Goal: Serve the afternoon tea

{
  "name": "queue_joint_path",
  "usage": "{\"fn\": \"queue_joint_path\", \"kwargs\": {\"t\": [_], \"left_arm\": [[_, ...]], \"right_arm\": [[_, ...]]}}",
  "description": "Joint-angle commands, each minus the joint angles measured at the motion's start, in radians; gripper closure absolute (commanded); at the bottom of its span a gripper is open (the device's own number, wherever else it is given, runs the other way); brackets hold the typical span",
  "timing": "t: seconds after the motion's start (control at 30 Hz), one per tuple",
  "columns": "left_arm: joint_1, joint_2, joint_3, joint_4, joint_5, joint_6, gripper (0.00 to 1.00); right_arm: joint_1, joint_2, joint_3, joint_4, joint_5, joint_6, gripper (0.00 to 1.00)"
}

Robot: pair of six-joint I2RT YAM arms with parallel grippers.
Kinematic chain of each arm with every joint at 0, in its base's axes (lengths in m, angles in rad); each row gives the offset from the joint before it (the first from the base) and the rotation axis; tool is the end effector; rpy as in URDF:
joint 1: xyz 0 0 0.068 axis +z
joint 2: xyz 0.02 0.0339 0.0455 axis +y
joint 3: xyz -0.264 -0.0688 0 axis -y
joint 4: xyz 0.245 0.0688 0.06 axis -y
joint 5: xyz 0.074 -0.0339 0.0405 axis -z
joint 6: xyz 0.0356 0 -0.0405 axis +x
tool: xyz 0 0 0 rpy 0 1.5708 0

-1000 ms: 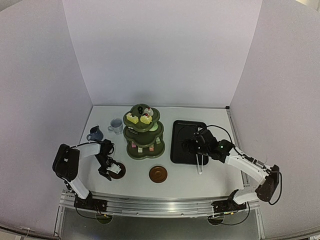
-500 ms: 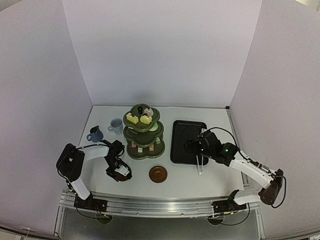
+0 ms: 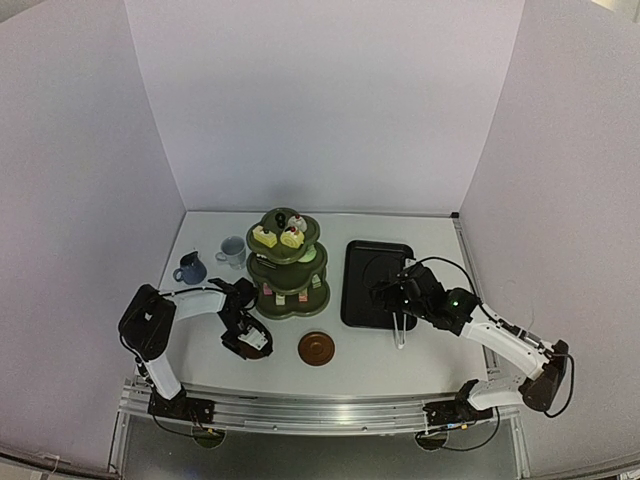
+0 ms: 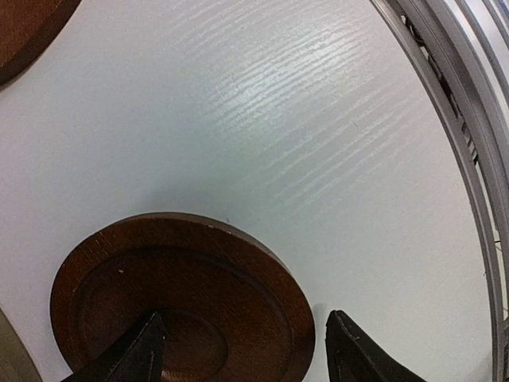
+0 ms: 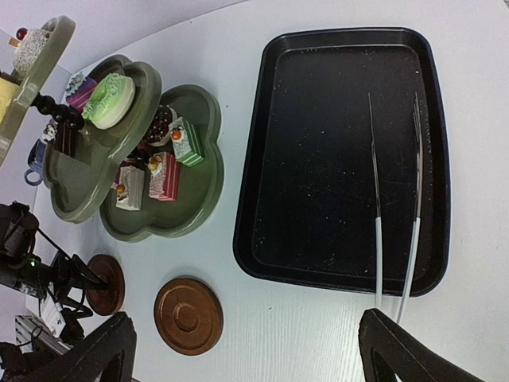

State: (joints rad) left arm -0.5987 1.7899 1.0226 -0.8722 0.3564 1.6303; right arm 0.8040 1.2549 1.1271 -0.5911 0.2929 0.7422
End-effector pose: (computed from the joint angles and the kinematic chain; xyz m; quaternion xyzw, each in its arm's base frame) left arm 0.2309 -0.1726 0.1372 0.8803 0.4389 -0.1708 0.0580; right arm 0.1947 0.1873 0.3215 0.0324 0.9023 0.1903 0.3854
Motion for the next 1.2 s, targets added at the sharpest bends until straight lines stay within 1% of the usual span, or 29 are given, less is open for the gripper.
{"fn": "queue_joint_path", "kwargs": {"t": [0.0,0.13,0.37,0.53,0.63,0.9,1.0,1.07,1.17], "left_arm": [[-0.043,0.063,0.0,0.085,0.006,-0.004,0.3],[-0.044,0.06,-0.008,0.06,-0.003,0.009,0.3],[-0.044,0.029,-0.039,-0.039,0.035,0.093,0.3],[-0.044,0.015,-0.037,-0.087,0.056,0.118,0.3],[-0.044,0.011,-0.04,-0.089,0.058,0.12,0.3],[-0.043,0.011,-0.037,-0.074,0.049,0.105,0.29],[-0.041,-0.003,-0.022,-0.046,0.062,0.049,0.27],[-0.027,-0.008,0.013,-0.037,0.086,-0.009,0.26],[0.011,-0.021,0.115,-0.095,0.139,-0.061,0.23]], "right_arm": [[0.009,-0.004,0.01,0.01,0.021,0.008,0.05],[0.01,-0.014,0.002,0.01,0.026,0.013,0.05],[0.011,-0.01,0.004,0.01,0.025,0.012,0.05],[0.011,-0.008,0.007,0.01,0.028,0.008,0.05],[0.011,-0.01,0.006,0.01,0.028,0.01,0.05],[0.013,-0.021,0.002,0.01,0.032,0.013,0.05],[0.014,-0.023,0.0,0.01,0.034,0.014,0.05],[0.014,-0.02,0.004,0.011,0.037,0.011,0.05],[0.014,-0.009,0.019,0.01,0.035,-0.005,0.05]]}}
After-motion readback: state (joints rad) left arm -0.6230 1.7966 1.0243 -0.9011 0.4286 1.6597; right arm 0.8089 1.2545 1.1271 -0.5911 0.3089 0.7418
